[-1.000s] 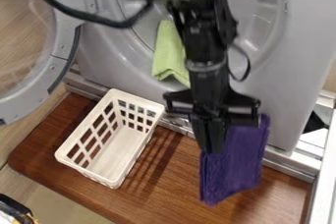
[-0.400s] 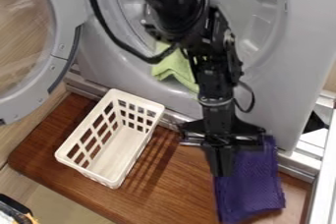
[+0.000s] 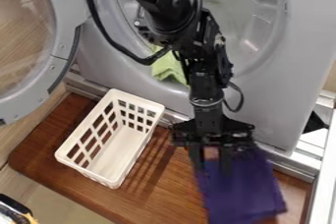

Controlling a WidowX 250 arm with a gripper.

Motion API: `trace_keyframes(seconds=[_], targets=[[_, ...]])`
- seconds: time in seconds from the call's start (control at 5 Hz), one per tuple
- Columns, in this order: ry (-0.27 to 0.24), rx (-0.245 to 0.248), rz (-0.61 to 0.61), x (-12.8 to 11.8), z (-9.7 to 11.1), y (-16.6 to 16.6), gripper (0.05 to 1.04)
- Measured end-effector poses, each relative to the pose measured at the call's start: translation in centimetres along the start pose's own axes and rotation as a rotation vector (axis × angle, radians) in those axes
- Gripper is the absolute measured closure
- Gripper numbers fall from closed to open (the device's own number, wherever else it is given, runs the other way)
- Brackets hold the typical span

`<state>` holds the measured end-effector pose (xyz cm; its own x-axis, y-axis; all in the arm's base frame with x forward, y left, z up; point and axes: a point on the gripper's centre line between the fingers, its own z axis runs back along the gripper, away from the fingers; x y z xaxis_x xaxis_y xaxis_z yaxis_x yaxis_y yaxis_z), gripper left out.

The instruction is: Move the purple cloth to the right side of the table

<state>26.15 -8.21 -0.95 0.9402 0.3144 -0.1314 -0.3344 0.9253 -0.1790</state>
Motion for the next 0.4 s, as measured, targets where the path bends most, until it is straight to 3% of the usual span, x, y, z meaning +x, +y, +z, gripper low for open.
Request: trace_keyframes(seconds=[0.2, 0.4], targets=[[0.0, 0.025, 0.017, 0.01, 0.01, 0.43, 0.187], [-0.017, 0.039, 0.004, -0.08, 0.73, 0.28, 0.067]])
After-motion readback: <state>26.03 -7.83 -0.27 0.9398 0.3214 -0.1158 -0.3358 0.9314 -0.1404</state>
